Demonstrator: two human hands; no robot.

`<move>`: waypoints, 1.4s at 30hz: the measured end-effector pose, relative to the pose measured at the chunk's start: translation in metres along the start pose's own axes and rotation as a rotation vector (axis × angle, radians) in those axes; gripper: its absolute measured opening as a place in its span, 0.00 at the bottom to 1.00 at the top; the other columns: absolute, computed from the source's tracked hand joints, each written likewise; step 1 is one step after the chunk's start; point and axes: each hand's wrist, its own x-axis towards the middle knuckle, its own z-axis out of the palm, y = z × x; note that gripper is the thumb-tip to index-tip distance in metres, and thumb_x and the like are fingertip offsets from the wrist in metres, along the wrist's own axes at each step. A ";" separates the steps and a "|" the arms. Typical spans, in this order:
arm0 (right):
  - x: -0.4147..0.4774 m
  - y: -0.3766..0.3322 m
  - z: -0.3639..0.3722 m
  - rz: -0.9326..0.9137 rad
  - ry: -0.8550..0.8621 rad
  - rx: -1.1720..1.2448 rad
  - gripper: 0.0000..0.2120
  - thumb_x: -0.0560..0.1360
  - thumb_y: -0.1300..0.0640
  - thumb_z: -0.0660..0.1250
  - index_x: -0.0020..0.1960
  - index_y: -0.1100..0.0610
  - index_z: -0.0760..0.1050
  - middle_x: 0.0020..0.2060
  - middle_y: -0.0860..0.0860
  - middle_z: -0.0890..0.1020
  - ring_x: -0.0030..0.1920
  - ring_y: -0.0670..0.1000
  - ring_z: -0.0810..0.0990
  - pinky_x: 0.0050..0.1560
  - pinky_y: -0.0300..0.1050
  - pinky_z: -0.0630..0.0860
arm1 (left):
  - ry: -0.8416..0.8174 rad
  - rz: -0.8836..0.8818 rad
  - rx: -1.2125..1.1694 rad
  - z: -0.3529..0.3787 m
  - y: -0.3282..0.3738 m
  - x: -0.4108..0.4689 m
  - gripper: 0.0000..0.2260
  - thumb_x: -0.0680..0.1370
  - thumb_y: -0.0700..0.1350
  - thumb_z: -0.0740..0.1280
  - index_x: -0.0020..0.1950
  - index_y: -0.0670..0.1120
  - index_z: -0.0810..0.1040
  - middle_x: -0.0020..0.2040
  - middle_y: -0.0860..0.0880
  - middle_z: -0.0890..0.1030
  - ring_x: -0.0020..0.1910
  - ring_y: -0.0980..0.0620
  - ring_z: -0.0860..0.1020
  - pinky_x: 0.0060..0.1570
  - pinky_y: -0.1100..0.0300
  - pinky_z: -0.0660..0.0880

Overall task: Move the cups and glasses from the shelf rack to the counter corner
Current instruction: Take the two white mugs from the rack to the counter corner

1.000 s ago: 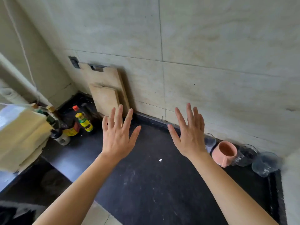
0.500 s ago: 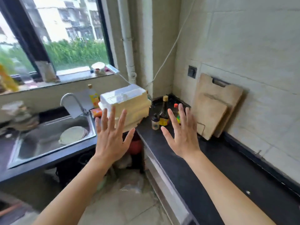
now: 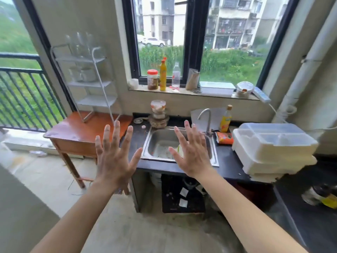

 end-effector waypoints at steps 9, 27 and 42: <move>0.157 -0.091 0.121 -0.226 -0.009 0.111 0.35 0.81 0.34 0.53 0.83 0.49 0.52 0.82 0.57 0.50 0.81 0.62 0.49 0.79 0.58 0.44 | 0.001 -0.155 0.193 0.019 -0.152 0.066 0.34 0.79 0.66 0.51 0.81 0.50 0.55 0.82 0.42 0.48 0.80 0.40 0.46 0.74 0.34 0.50; 0.477 -0.222 0.286 -0.378 -0.052 0.223 0.34 0.82 0.35 0.53 0.82 0.50 0.52 0.81 0.60 0.55 0.80 0.63 0.57 0.74 0.61 0.63 | -0.012 -0.331 0.292 0.077 -0.416 0.274 0.35 0.79 0.68 0.43 0.82 0.52 0.49 0.82 0.44 0.44 0.80 0.43 0.44 0.76 0.39 0.45; 0.633 -0.323 0.401 -0.041 -0.128 0.128 0.34 0.81 0.37 0.55 0.82 0.45 0.48 0.82 0.56 0.54 0.80 0.59 0.55 0.77 0.57 0.57 | -0.170 -0.125 0.061 0.187 -0.632 0.442 0.32 0.82 0.64 0.47 0.82 0.52 0.42 0.82 0.44 0.42 0.80 0.45 0.41 0.77 0.42 0.48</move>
